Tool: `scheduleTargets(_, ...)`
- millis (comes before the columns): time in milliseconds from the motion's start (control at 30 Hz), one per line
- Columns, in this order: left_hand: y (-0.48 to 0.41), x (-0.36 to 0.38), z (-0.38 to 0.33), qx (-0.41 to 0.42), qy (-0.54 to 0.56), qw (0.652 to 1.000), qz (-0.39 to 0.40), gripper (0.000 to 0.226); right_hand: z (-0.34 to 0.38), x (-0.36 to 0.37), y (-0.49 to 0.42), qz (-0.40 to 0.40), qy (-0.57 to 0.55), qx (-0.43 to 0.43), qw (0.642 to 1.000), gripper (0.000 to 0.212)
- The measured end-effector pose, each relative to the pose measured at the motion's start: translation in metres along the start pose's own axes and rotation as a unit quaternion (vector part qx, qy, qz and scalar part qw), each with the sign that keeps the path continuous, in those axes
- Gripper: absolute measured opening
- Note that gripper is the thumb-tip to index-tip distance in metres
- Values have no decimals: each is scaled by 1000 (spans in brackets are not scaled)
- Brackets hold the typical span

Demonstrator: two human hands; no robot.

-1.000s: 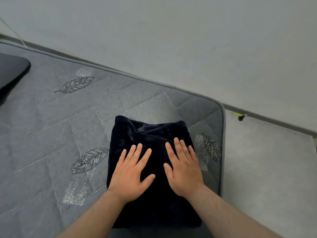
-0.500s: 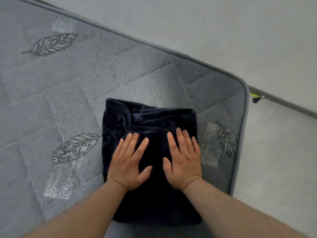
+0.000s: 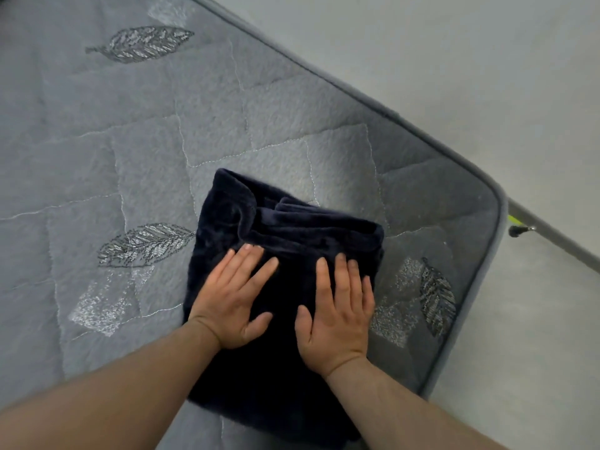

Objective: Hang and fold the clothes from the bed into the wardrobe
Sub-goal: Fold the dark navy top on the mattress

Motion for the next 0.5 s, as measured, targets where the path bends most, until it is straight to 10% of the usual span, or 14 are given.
scheduleTargets(500,0,-2,-1,-8,-30,999,27,84,1,1,1,5,15,-20,1000,76)
Point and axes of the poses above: each hand's wrist, its own y-axis away from the middle knuckle, its own x-axis out of the palm, z = x × y, the point moved 1 cm from there along -y, towards the middle knuckle, and after that the axes turned 15 degrees about -z, right-handed, at the moved point
